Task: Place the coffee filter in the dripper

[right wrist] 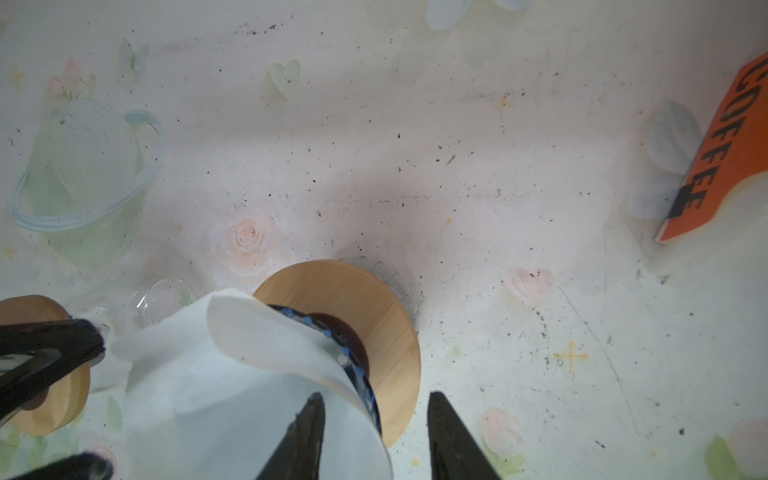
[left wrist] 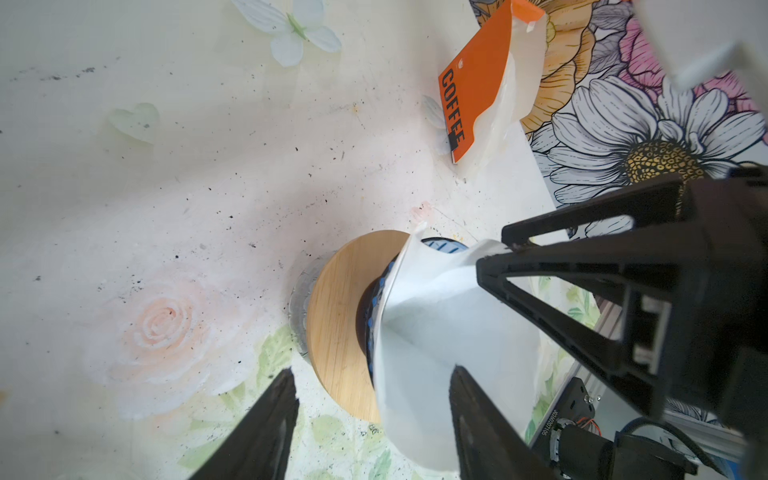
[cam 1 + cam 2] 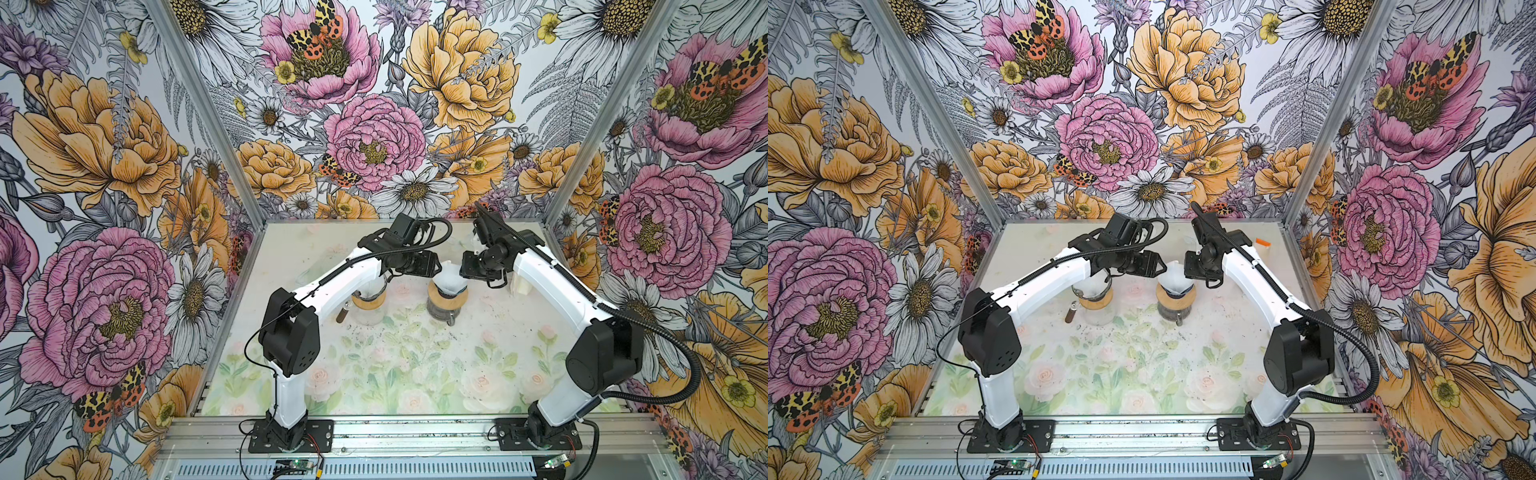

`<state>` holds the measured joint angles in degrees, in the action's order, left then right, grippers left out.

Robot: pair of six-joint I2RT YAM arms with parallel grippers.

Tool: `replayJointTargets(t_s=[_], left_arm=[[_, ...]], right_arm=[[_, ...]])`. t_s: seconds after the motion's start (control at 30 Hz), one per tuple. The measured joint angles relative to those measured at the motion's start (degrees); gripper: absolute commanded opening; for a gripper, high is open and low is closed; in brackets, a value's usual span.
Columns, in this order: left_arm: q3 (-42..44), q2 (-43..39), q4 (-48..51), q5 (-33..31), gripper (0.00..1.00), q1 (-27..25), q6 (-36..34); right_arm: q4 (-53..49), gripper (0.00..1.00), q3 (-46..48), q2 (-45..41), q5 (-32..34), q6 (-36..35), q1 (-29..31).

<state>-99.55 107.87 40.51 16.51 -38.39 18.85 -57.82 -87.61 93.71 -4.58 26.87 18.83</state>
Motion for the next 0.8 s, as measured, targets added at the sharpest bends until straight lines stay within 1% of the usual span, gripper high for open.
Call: replayJointTargets(t_s=[0.1, 0.27, 0.37, 0.6, 0.7, 0.8], left_arm=[[-0.1, -2.0, 0.0, -1.1, 0.69, 0.0, -0.6], [-0.1, -6.3, 0.0, -4.2, 0.79, 0.0, -1.8], [1.2, -9.5, -0.9, -6.5, 0.83, 0.0, -2.8], [11.1, -19.7, -6.5, -11.7, 0.94, 0.1, -6.5], [15.6, -24.5, -9.6, -14.1, 0.99, 0.6, -8.9], [21.4, -30.4, -13.5, -16.0, 0.99, 2.6, -11.0]], right_arm=[[0.5, 0.45, 0.0, -1.7, 0.5, 0.0, 0.0], [2.1, 0.48, 0.2, -4.8, 2.3, 0.0, 0.1], [4.2, 0.52, 1.3, -7.5, 3.3, -0.1, 0.1], [11.8, 0.72, 9.0, -16.2, 6.3, -0.4, 0.1], [15.2, 0.85, 13.1, -20.3, 8.1, -0.3, 0.1], [18.8, 0.91, 17.4, -24.6, 10.4, 0.2, -0.2]])
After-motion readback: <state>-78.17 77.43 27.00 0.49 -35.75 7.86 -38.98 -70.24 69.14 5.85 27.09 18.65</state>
